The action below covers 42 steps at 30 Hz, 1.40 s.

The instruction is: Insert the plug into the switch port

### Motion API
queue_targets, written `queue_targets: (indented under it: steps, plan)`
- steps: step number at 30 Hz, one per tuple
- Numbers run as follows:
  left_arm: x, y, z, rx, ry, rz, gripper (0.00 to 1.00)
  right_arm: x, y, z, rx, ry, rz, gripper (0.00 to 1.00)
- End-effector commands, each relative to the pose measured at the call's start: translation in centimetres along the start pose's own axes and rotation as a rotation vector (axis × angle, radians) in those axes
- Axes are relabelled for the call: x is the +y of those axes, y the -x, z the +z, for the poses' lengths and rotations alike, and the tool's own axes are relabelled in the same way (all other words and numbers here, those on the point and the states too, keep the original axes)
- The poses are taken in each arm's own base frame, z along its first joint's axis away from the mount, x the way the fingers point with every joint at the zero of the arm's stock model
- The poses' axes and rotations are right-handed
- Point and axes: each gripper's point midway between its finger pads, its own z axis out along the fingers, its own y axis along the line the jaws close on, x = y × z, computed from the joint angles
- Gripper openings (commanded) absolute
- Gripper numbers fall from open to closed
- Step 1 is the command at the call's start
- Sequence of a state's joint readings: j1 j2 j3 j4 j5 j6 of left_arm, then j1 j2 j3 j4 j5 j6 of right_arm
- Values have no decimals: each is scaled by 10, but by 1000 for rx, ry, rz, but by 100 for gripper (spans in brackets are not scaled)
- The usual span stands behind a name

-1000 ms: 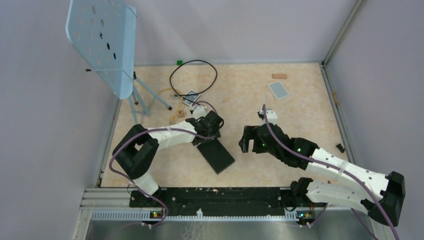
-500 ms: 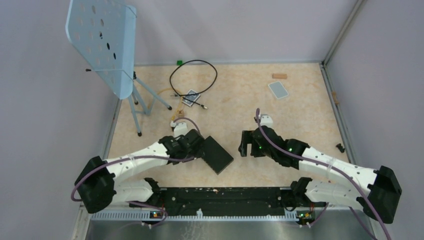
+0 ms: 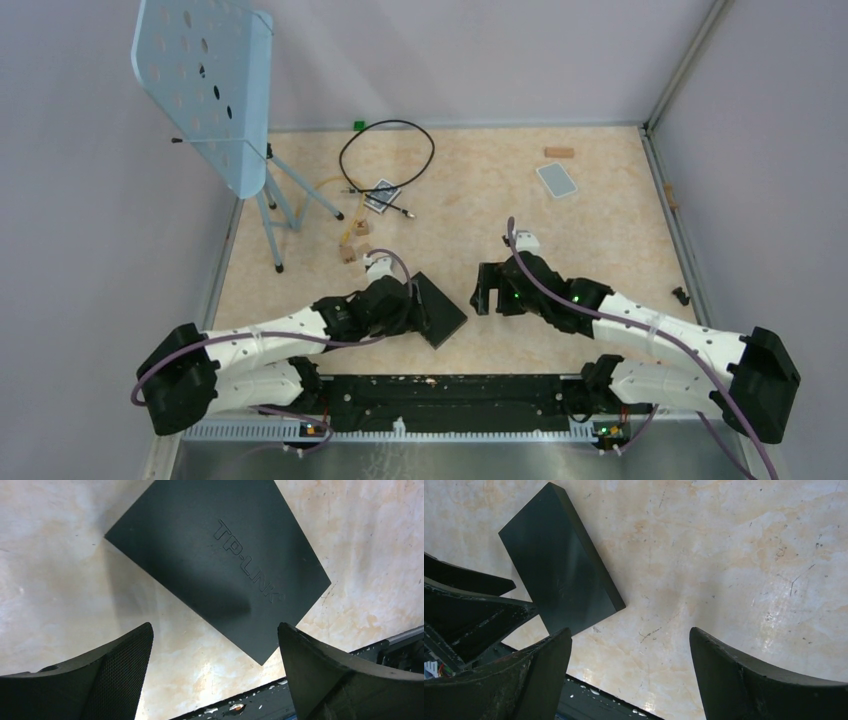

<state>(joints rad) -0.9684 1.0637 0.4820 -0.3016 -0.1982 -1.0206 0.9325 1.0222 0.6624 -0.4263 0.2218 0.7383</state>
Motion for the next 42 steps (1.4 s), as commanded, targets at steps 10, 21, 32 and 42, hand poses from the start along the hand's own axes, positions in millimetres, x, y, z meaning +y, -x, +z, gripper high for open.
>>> queue_targets:
  steps: [10,21,32,42]
  plan:
    - [-20,-12,26,32,-89,11,91,12,-1,0,-3,79,39,86]
    - [-51,5,65,37,-50,137,84,5,-2,-13,-23,77,69,86]
    - [-69,40,93,19,12,237,84,-15,-10,-19,-45,28,137,86]
    - [-46,59,54,-69,72,253,94,-24,-26,-4,-14,6,218,84]
